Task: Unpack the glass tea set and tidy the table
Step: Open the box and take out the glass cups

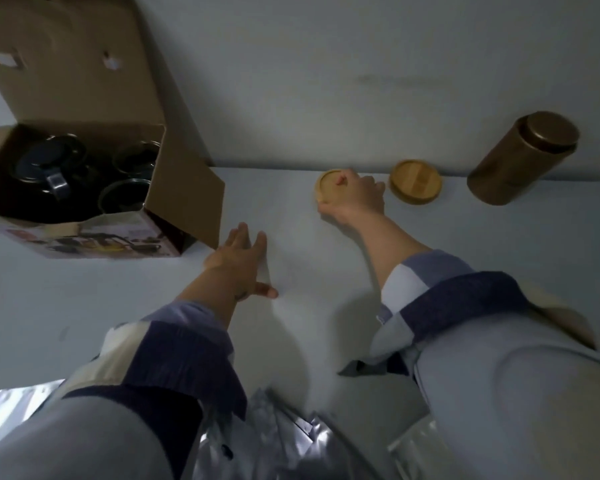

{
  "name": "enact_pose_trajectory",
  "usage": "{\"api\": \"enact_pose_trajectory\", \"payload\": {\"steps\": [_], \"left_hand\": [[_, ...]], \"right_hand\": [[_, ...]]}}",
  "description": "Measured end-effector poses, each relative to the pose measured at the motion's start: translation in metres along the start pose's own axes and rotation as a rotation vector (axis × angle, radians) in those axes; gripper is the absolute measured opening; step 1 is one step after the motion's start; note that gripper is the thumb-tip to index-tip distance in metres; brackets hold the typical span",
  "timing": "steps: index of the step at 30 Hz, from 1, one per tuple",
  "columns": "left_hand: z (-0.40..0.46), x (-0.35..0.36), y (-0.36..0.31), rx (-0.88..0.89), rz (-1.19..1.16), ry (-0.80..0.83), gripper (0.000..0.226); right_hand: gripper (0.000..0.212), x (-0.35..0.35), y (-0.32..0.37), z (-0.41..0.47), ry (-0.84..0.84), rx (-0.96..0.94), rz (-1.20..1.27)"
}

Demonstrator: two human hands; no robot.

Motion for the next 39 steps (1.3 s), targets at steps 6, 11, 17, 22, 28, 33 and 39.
{"api": "enact_pose_trajectory", "payload": {"steps": [6,11,17,22,28,33,39], "left_hand": [[-0.001,0.001,0.001,-0.009,-0.015,-0.006,0.115],[-0.002,0.000,0.001,-0.008,-0.037,-0.015,0.114],[-0.003,0.000,0.001,-0.021,-0.034,-0.007,0.115],[0.001,0.001,0.002,-0.032,0.005,0.005,0.116],[-0.016,-0.007,0.000,0.015,-0.061,-0.100,0.094],[-0.065,-0.072,0.014,0.184,-0.091,-0.510,0.053],[-0.128,-0.146,0.090,0.114,-0.122,-0.939,0.040]], "right_hand": [[0.064,0.003,0.004,0.022,-0.072,0.057,-0.031],[0.067,0.004,0.007,0.031,-0.042,0.051,-0.025],[0.065,0.002,0.010,0.026,0.026,0.058,0.016],[0.087,0.005,0.005,-0.004,0.080,0.004,0.057],[0.073,0.008,0.022,-0.061,0.113,-0.044,0.052],[0.070,-0.011,0.077,-0.099,0.129,-0.127,0.214],[0.051,-0.044,0.177,-0.136,0.015,-0.317,0.238]]}}
Point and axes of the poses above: each hand's wrist, its own z-axis towards the middle knuckle, its own x-axis out of the palm, y = z × x, the point moved 7 cm from there along z, towards the middle knuckle, and after that the axes turned 11 degrees about -z, right-handed, at the moved point
